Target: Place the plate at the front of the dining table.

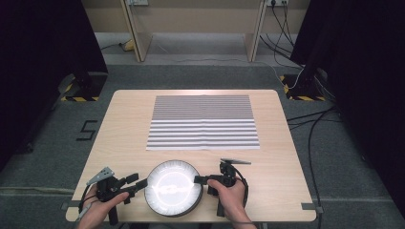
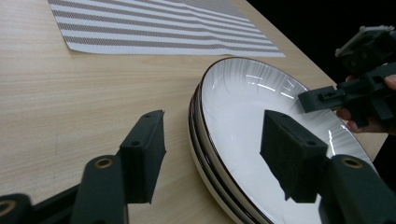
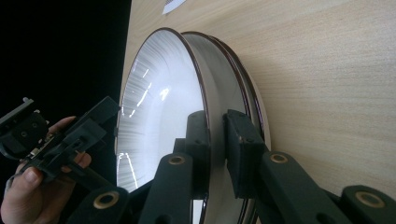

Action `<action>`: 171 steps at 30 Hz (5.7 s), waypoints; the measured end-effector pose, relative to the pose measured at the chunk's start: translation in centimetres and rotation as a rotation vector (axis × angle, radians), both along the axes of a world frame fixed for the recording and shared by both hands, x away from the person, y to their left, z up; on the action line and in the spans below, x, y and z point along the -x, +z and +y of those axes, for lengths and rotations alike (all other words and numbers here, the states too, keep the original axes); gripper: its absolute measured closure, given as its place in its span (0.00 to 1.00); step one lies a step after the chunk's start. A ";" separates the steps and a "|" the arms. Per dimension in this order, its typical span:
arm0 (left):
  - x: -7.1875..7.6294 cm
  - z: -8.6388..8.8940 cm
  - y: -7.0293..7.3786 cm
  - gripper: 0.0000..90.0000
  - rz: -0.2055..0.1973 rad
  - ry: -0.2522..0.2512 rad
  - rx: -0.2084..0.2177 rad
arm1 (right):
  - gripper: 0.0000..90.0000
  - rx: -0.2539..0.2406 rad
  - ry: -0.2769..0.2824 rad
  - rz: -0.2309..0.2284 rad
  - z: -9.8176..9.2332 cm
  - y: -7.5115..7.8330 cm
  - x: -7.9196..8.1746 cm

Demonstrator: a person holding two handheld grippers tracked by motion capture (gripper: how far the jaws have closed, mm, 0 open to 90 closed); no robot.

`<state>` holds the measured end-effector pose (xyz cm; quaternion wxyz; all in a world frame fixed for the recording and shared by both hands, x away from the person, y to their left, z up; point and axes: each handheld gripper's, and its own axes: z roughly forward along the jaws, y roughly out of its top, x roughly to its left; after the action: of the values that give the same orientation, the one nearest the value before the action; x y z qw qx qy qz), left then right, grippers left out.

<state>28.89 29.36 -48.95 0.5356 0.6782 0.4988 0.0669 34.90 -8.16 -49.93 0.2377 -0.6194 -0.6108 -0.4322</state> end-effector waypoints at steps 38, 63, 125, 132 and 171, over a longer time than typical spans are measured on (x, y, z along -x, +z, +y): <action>0.0 0.8 0.6 0.37 -0.012 0.030 0.056 | 0.86 -0.065 -0.039 -0.029 -1.6 1.6 -0.8; 0.0 0.7 0.7 0.37 -0.012 0.022 0.069 | 0.86 -0.078 -0.063 -0.058 -2.1 3.2 -2.0; 0.0 0.6 0.9 0.37 -0.017 0.016 0.069 | 0.85 -0.090 -0.143 -0.086 -3.4 5.0 -4.9; 0.0 0.6 0.9 0.37 -0.017 0.016 0.068 | 0.85 -0.093 -0.154 -0.090 -3.5 5.3 -5.2; 0.0 0.6 0.9 0.37 -0.017 0.014 0.068 | 0.85 -0.087 -0.204 -0.095 -3.9 5.8 -7.1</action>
<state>28.92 29.94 -48.10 0.5622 0.6555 0.5008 0.0594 42.02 -12.03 -44.16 0.1896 -0.6463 -0.5359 -0.5091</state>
